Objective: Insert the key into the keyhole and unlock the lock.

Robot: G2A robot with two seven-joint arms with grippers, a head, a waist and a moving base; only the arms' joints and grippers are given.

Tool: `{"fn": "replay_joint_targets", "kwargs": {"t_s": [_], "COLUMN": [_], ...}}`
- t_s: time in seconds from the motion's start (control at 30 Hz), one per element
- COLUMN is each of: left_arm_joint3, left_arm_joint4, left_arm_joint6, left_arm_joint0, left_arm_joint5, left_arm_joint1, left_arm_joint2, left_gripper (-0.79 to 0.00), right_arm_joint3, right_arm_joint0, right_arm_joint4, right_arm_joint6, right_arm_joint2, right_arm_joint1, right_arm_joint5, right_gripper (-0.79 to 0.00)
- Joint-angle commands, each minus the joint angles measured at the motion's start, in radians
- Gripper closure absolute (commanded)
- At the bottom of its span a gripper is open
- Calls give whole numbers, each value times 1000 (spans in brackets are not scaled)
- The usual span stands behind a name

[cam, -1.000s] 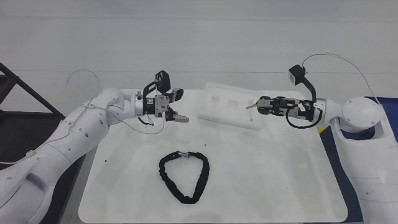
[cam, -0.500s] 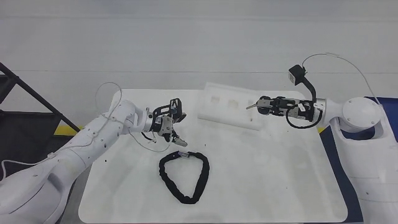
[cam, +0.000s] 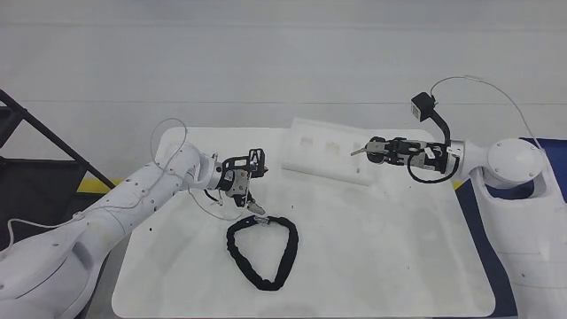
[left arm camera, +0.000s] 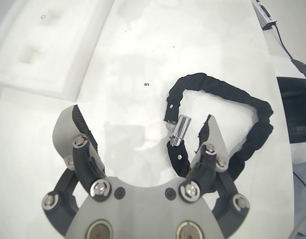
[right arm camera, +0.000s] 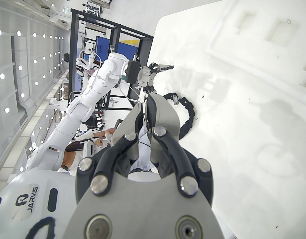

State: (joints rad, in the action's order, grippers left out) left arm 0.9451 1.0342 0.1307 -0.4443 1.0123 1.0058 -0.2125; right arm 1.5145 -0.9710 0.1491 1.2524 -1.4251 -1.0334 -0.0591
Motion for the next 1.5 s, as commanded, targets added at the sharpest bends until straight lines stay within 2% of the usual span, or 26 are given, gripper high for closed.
{"fn": "replay_joint_targets", "kwargs": {"t_s": [0.0,0.2,0.33,0.53,0.7,0.77,0.83,0.97,1.23,1.27,1.3,1.33,1.47], "left_arm_joint3": [0,0,13,13,32,37,47,52,34,30,27,22,4], "left_arm_joint4": [0,-2,3,113,285,346,384,420,448,451,453,456,467], "left_arm_joint6": [0,0,18,160,311,348,372,374,375,375,375,374,358], "left_arm_joint0": [0,-4,-37,-87,-139,-159,-176,-196,-206,-208,-209,-211,-215], "left_arm_joint5": [0,-6,0,-1,-116,-181,-209,-235,-217,-218,-218,-218,-210], "left_arm_joint1": [0,0,-4,-29,-57,-65,-70,-68,-48,-46,-44,-41,-32], "left_arm_joint2": [0,-1,-16,-11,-29,-33,-35,-42,-56,-58,-60,-62,-69], "left_gripper": [-785,-785,-785,-785,-785,-785,-785,-785,-785,-665,-468,-360,-55], "right_arm_joint3": [0,0,0,0,0,0,0,0,0,0,0,0,0], "right_arm_joint0": [0,0,0,0,0,0,0,0,0,0,0,0,0], "right_arm_joint4": [0,0,0,0,0,0,0,0,0,0,0,0,0], "right_arm_joint6": [0,0,0,0,0,0,0,0,0,0,0,0,0], "right_arm_joint2": [0,0,0,0,0,0,0,0,0,0,0,0,0], "right_arm_joint1": [0,0,0,0,0,0,0,0,0,0,0,0,0], "right_arm_joint5": [0,0,0,0,0,0,0,0,0,0,0,0,0], "right_gripper": [0,0,0,0,0,0,0,0,0,0,0,0,0]}}
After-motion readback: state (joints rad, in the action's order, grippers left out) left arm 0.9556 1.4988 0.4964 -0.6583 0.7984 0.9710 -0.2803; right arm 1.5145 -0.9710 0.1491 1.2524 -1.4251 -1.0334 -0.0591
